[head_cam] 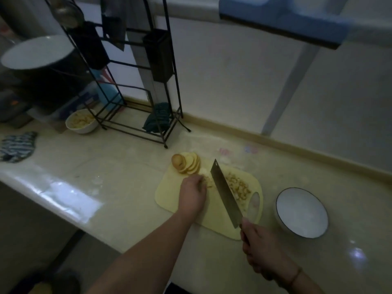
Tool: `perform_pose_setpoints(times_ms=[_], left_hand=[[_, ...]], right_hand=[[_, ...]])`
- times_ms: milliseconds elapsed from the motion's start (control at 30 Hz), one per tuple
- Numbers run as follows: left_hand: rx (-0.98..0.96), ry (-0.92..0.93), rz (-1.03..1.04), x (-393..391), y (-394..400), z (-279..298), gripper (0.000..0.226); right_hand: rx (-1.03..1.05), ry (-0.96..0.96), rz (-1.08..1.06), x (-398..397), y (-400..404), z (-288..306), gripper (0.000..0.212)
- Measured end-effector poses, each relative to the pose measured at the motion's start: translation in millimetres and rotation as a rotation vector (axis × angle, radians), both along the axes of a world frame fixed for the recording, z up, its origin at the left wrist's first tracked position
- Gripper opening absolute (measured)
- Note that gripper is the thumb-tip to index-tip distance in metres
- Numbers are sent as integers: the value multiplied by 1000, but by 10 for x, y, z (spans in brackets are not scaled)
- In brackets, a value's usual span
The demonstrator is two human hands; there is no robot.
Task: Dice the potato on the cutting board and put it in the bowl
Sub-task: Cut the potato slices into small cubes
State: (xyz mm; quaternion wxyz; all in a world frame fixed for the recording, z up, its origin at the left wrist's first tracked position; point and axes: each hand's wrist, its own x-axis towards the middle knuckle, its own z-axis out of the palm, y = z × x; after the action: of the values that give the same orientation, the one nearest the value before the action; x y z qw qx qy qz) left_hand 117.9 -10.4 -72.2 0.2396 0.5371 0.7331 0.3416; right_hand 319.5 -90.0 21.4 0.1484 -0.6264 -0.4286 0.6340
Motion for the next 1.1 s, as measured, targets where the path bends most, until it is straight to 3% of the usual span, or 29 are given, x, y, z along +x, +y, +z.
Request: perform_pose_setpoints(times_ms=[200,267,367,467,600,867,967,1100], left_hand=[[40,-118,-101,-28,29,134,30],[117,-128,-61,-221,15,197,28],[392,-47,-56,-492,-19,367,25],[513,118,-353,-583,-56,503,23],[296,319,-740,-448,-62,493,18],[147,201,-898,42,-110,553,38],[69,225,-924,155,-103,588,50],[-11,281,-897,265,-62,609,49]], right_hand=[[23,-30,-78,-225,-55,91,43],[155,-182,24,-224,-46,112,46],[453,-536,306,-169,-56,133,42],[574,-745,493,-115,-77,146,36],[649,-921,685,-51,-24,140,48],[678,-963,776,-66,61,238,50],[681,-948,799,-102,76,273,48],[705,-919,820,-126,72,361,46]])
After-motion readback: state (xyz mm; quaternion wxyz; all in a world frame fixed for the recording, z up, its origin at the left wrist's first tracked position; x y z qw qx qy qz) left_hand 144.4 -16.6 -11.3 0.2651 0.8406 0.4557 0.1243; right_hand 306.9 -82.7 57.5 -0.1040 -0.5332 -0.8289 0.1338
